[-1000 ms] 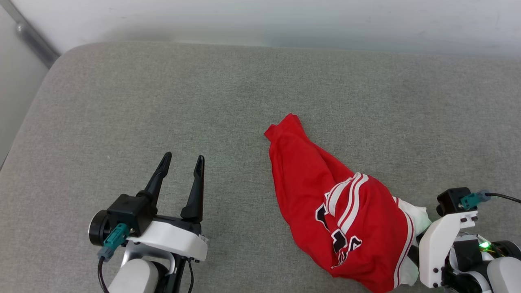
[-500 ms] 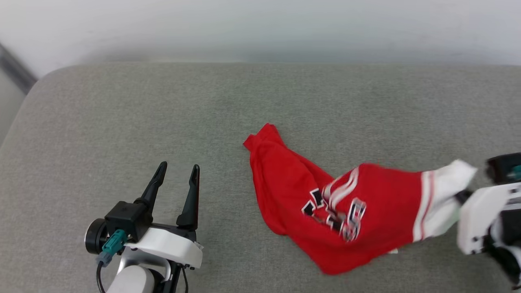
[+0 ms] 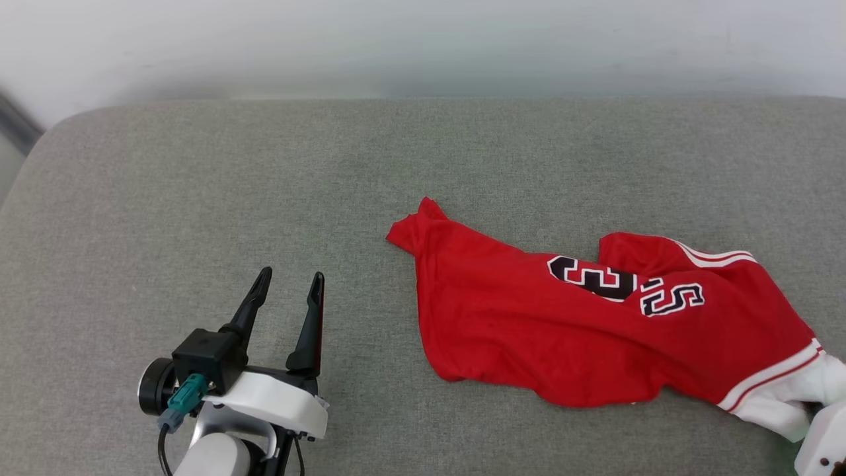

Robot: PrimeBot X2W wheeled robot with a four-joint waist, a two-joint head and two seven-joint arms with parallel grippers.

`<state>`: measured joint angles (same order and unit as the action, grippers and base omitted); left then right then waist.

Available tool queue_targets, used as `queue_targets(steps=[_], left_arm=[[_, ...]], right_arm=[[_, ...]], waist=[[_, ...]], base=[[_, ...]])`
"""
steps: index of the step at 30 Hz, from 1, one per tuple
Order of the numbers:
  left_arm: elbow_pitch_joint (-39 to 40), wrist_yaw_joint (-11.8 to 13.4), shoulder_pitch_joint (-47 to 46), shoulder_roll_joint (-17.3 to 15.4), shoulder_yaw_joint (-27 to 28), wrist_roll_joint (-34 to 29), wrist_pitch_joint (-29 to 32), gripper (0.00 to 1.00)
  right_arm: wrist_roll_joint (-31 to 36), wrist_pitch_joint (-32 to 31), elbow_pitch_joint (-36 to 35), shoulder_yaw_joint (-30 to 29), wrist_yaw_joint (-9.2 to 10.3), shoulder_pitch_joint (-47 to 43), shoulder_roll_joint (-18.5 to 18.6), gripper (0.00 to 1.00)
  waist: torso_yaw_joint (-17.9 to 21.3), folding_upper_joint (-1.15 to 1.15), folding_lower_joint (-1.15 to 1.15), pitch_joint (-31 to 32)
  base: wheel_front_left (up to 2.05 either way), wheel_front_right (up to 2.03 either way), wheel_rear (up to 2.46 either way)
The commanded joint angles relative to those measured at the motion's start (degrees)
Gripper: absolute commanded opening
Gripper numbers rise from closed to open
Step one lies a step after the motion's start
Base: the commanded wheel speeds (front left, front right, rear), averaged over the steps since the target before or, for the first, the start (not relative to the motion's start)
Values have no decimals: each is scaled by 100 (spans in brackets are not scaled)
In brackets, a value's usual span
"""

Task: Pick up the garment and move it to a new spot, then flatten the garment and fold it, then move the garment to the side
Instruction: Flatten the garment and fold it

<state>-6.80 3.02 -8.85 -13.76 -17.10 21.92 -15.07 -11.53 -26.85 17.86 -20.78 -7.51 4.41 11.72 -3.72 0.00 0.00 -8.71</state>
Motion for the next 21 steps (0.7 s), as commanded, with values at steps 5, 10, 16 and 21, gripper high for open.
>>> queue_targets(steps=[5,10,16,21], left_arm=[[-37,58,105,-45,10,30,8,100],[-35,111,247,-74,10,66,57,100],[-1,237,467,-153,35,81,160,100],[75,365,630,-246,70,64,274,100]], right_arm=[[238,1139,-11,-164,4,72,-185,100],[604,2151,-329,-251,3,50,-385,100],[801,2743,-787,135,4,-179,-619,100],[794,2906,-1303,711,4,-479,-741,100]], waist=[[56,0,0,146],[122,0,0,383],[206,0,0,705],[248,0,0,914]], base=[[0,0,0],[0,0,0],[0,0,0],[0,0,0]])
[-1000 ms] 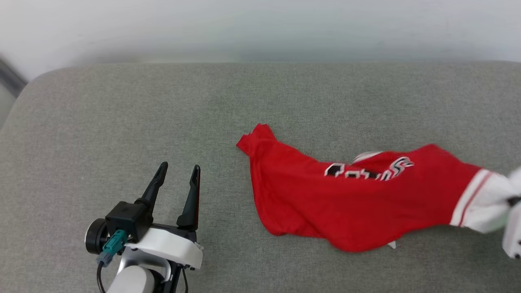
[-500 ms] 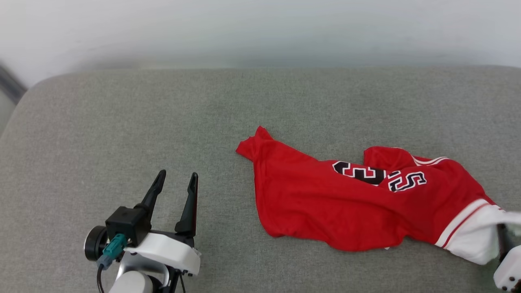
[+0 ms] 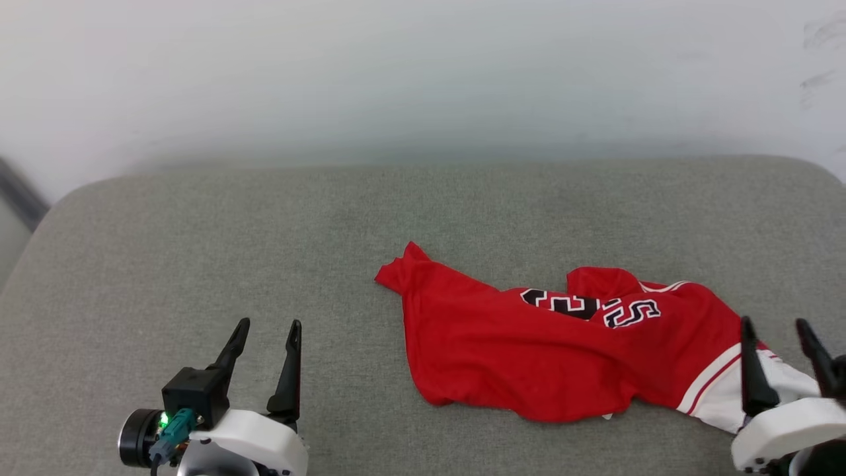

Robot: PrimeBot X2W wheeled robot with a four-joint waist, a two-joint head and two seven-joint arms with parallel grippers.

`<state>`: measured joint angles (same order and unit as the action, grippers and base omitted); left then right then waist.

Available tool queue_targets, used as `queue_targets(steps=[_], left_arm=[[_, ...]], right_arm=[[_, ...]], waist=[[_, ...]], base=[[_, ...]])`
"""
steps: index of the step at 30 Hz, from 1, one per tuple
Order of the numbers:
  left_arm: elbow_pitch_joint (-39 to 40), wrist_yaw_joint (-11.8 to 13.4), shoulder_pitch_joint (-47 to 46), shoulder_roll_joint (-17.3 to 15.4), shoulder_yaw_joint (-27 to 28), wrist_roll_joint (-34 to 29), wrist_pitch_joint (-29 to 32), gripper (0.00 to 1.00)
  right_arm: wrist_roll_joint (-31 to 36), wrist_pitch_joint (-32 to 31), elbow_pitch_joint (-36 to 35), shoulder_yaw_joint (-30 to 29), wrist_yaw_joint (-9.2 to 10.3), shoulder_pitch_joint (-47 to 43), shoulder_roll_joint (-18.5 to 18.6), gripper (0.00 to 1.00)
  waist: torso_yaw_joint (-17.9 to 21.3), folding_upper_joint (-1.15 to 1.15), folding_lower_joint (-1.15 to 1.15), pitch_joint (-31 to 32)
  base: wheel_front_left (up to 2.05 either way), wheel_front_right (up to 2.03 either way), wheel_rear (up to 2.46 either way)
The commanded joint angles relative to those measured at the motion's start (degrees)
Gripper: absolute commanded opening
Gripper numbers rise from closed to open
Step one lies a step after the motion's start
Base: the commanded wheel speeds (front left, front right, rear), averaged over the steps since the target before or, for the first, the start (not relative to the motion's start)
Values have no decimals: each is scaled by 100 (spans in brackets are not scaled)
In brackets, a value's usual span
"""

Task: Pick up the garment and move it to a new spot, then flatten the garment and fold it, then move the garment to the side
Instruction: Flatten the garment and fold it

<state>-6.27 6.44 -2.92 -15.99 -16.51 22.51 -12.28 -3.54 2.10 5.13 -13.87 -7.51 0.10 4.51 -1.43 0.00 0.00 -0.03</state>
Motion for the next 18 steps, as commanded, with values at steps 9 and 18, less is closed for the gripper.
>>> queue_targets(steps=[9,18], left_arm=[[236,136,83,-218,79,-45,172,100],[178,-229,-881,-335,-223,-17,897,100]], right_arm=[[-63,-130,-966,801,4,-518,-146,100],[-279,-346,-1730,1233,4,-500,-168,100]], waist=[[137,0,0,22],[449,0,0,-434]], base=[[0,0,0],[0,0,0]])
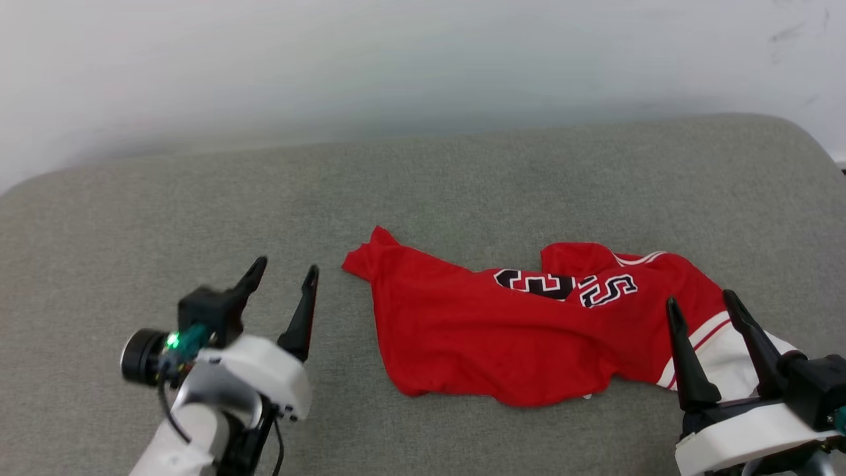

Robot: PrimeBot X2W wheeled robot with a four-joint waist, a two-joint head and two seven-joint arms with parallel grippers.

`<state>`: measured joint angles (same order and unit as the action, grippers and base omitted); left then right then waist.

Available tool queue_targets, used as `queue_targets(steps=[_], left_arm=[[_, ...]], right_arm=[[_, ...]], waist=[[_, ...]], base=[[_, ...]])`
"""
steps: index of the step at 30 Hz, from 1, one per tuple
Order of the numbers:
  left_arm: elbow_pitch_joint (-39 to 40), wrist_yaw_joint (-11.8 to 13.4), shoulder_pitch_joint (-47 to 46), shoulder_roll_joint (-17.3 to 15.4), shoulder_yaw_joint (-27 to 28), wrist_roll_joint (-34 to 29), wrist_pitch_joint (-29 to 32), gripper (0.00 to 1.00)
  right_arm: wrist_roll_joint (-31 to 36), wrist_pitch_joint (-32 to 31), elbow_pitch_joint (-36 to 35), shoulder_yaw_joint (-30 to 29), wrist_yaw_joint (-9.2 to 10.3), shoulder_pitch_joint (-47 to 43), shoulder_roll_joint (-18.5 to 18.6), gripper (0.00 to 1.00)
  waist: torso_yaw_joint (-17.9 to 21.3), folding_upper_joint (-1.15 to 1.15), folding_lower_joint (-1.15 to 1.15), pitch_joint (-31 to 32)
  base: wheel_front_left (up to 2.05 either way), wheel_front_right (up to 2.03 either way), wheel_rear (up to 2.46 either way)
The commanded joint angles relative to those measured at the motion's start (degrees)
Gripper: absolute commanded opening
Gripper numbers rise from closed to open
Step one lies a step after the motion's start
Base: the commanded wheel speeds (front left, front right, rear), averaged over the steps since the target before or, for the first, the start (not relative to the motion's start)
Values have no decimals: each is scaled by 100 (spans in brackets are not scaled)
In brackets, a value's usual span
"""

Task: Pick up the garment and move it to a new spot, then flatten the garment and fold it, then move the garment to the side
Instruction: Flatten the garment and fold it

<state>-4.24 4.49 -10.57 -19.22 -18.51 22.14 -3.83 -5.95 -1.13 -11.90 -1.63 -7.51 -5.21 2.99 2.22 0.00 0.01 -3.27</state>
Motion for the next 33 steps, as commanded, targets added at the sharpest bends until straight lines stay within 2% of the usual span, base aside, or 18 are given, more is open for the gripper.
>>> queue_targets(steps=[1,7,12,22,28,29,30,31,33], left_arm=[[-75,-107,-289,-4,-78,36,205,100],[-556,-600,-1285,-19,-435,237,1392,100],[-938,-886,-1936,-97,-742,330,2418,100],[-1899,-1111,-2425,-243,-1265,554,3823,100],[-2436,-1190,-2184,-251,-1694,872,4605,100],[-2478,-1195,-2155,-256,-1755,921,4701,69],[-2483,-1202,-2159,-260,-1794,965,4707,17],[-2456,-1206,-2180,-260,-1799,984,4592,0],[-2387,-1204,-2264,-271,-1782,935,4276,0]], right_arm=[[-75,-16,-64,29,4,67,-17,100],[-161,-13,-92,132,4,219,-17,100],[-263,28,62,129,4,342,-17,100],[-530,316,383,241,3,572,-17,100],[-718,444,601,304,3,642,-16,100],[-727,466,630,310,3,656,-16,100],[-751,479,661,320,3,660,-16,100],[-760,489,696,319,4,668,-16,100],[-761,510,740,291,4,682,-16,100]], waist=[[116,0,-1,-174],[388,0,-1,-565],[604,0,-1,-900],[970,0,-1,-1341],[1042,0,-1,-1391],[1045,0,-1,-1389],[1047,0,-1,-1384],[1042,0,-1,-1375],[1009,0,-1,-1329]], base=[[0,0,0],[0,0,0],[0,0,0],[0,0,0],[0,0,0],[0,0,0],[0,0,0],[0,0,0],[0,0,0]])
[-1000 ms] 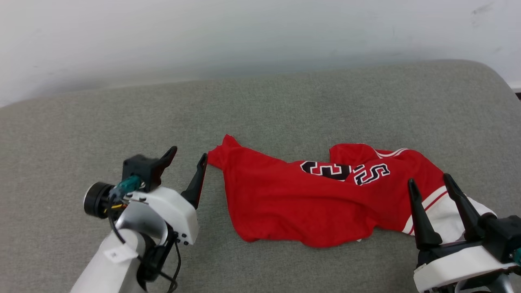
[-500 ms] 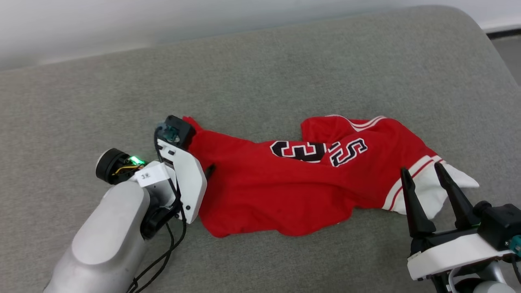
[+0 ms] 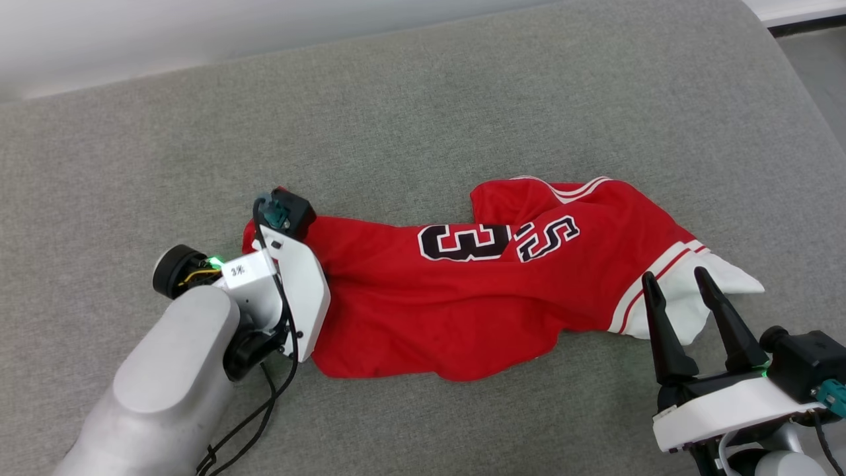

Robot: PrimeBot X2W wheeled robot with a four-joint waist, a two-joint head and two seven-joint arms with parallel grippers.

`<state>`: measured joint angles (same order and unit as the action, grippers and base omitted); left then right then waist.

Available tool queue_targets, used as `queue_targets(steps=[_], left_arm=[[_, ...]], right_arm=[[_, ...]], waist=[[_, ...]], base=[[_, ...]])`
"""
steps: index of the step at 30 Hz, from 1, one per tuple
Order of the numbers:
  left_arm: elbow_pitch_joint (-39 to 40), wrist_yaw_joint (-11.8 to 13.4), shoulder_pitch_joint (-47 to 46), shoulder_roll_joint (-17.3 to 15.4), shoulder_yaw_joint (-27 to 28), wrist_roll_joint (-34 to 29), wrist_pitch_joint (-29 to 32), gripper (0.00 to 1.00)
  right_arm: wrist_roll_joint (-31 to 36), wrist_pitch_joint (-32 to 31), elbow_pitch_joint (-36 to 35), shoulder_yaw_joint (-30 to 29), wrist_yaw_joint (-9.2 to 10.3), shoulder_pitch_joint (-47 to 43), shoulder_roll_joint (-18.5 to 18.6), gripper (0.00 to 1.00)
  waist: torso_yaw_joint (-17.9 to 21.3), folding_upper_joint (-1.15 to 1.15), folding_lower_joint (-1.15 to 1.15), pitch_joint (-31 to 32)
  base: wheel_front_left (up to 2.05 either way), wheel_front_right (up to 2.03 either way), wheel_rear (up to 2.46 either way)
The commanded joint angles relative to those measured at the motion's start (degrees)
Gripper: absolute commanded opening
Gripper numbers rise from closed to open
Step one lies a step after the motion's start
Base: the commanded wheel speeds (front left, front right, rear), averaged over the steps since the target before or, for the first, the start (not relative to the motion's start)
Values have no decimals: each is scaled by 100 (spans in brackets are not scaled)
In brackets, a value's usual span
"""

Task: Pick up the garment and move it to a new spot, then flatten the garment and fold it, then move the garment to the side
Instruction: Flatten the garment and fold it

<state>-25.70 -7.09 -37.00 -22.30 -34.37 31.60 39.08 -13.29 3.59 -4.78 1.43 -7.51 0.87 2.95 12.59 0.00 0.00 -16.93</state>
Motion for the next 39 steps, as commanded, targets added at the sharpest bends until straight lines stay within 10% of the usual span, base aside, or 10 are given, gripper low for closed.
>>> queue_targets(steps=[1,14,25,37,38,39], left_arm=[[-216,-46,336,26,-170,-44,-193,0],[1119,428,863,-380,343,-203,-1897,0],[3106,1205,3107,-888,181,138,-1326,0],[2848,1780,4728,-534,39,808,-1314,0],[2750,1806,4745,-444,32,818,-1392,100],[2746,1796,4679,-402,47,788,-1479,100]], right_arm=[[-27,37,46,-31,4,67,-12,100],[58,-211,6,-267,3,-229,-11,100],[198,-540,-261,-370,3,-562,-10,100],[328,-821,-513,-334,3,-824,-10,100],[332,-865,-556,-341,4,-861,-10,100],[339,-881,-575,-344,3,-879,-10,100]], waist=[[-52,0,0,72],[-747,0,0,839],[-1413,0,0,1450],[-1479,0,0,1740],[-1477,0,0,1773],[-1476,0,0,1789]], base=[[0,0,0],[0,0,0],[0,0,0],[0,0,0],[0,0,0],[0,0,0]])
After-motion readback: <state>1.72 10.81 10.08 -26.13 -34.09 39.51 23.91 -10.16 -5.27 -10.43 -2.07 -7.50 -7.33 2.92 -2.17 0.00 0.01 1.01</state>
